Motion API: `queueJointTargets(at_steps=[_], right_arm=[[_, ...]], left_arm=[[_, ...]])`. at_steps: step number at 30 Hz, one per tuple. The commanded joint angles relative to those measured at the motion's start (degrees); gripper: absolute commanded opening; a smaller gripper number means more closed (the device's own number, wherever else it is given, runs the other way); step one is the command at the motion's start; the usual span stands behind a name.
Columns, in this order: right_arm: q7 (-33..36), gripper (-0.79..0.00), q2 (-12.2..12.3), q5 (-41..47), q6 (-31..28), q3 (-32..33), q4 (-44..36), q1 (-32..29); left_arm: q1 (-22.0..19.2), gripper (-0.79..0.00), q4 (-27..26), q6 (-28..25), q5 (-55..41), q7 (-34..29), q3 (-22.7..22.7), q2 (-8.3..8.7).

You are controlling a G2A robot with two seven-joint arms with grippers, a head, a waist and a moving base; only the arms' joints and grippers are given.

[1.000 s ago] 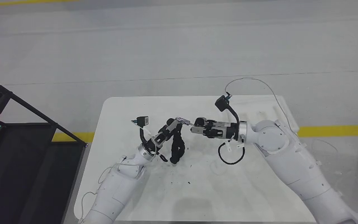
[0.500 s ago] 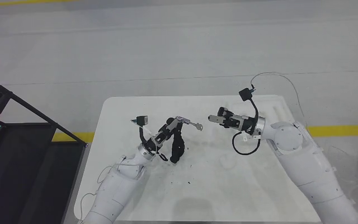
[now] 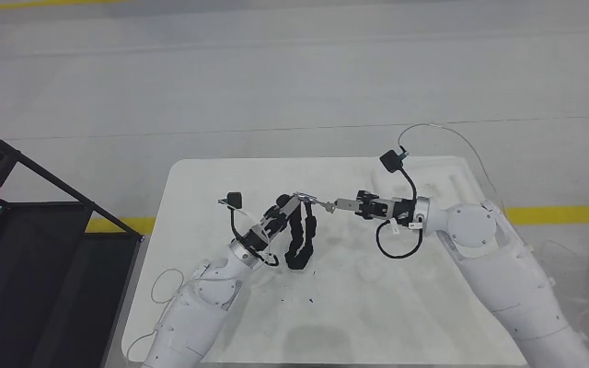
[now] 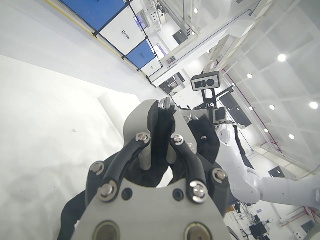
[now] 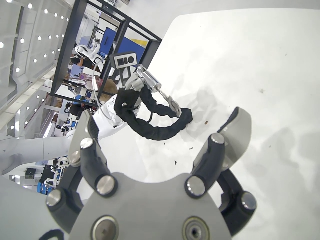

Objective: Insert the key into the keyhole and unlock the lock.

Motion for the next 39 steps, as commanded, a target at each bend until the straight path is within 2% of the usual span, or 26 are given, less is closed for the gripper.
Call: queueJointTargets(at_steps=[1,20,39], right_arm=[[0.3,0.000,-0.2,-0.3,1.0,-1.0,0.5,1.0],[-1.9,0.000,-3.0,6.4,0.9,-6.8,8.1,6.1],[-0.3,0.000,-4.1,9.1,1.5,-8.0,8.5,6.7]], left_arm=[[0.3,-0.785,-0.3,0.0,0.1,0.0,-0.3,0.04],[0.6,-0.785,-0.5,-0.1,0.1,0.0,-0.5,0.07],[0.6,-0.785,-0.5,-0.1,0.1,0.0,-0.5,0.07]])
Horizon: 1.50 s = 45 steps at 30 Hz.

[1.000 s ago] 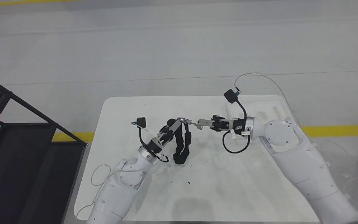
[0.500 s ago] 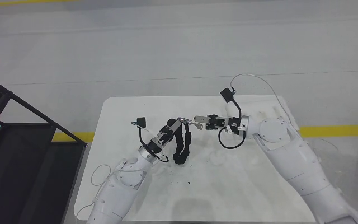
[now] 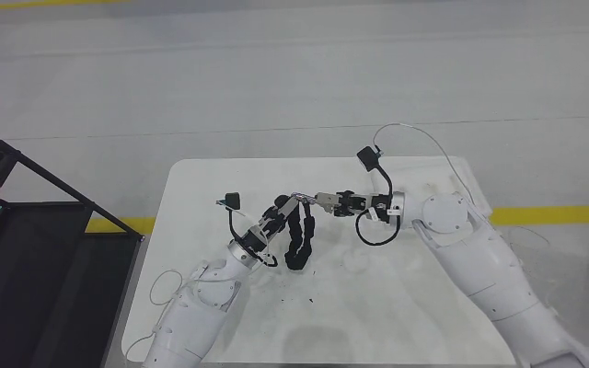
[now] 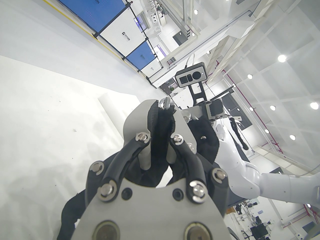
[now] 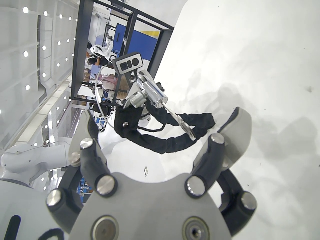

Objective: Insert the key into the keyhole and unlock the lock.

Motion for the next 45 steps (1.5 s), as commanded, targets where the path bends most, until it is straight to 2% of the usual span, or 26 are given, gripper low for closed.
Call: queueJointTargets(at_steps=[1,45], right_arm=[[0.3,0.000,-0.1,0.3,0.0,-0.1,-0.1,0.1],[-0.1,0.000,-1.4,0.6,-1.7,0.4,0.1,0.7]], left_arm=[[0.0,-0.785,0.0,0.0,0.0,0.0,0.0,0.00],[0.0,-0.785,0.0,0.0,0.0,0.0,0.0,0.00]])
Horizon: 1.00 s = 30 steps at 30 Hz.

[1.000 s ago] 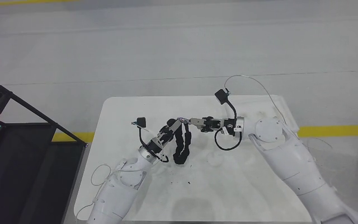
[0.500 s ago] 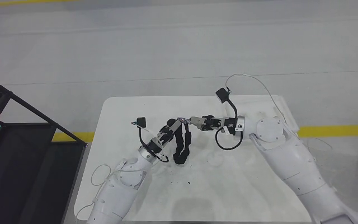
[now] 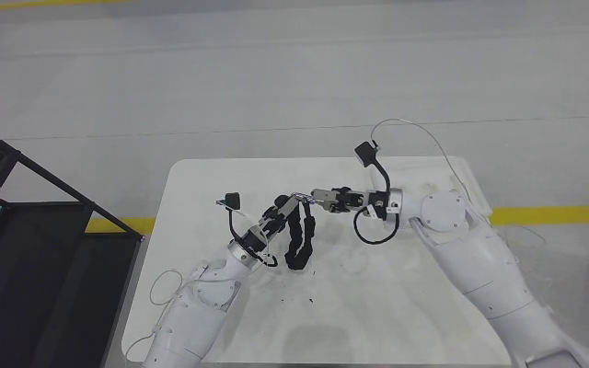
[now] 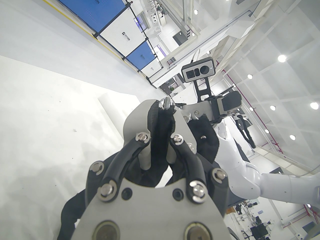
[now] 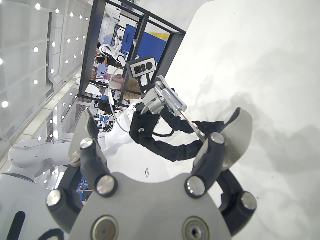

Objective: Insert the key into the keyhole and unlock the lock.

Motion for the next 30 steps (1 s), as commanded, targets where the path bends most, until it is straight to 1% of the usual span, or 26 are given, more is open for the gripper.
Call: queueJointTargets(at_steps=[1,13,30], right_arm=[[0.0,0.000,-0.1,-0.1,0.1,-0.2,0.1,0.2],[-0.4,0.000,-0.8,-0.5,-0.4,-1.2,0.7,1.1],[-0.6,0.000,-0.8,-1.9,-0.4,0.1,-1.4,0.2]], left_arm=[[0.0,-0.785,0.0,0.0,0.0,0.0,0.0,0.00],[0.0,-0.785,0.0,0.0,0.0,0.0,0.0,0.00],[0.0,-0.785,0.0,0.0,0.0,0.0,0.0,0.00]])
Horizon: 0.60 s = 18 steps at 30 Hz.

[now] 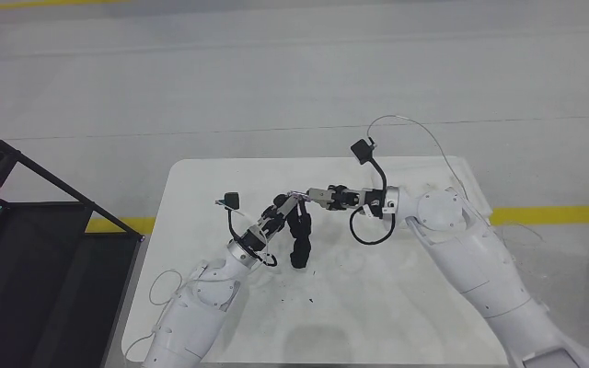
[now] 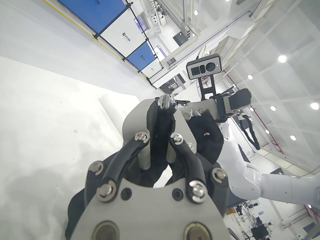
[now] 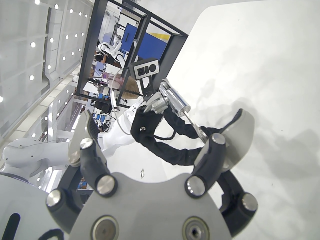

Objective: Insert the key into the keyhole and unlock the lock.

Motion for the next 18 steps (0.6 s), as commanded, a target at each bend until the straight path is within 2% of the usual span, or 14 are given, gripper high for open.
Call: queueJointTargets(at_steps=[1,18], right_arm=[[0.1,0.000,0.0,-0.2,0.1,0.0,-0.2,0.0],[-0.6,0.000,0.0,-2.8,0.5,0.9,0.4,-0.8]], left_arm=[[0.0,-0.785,0.0,0.0,0.0,0.0,0.0,0.00],[0.0,-0.785,0.0,0.0,0.0,0.0,0.0,0.00]])
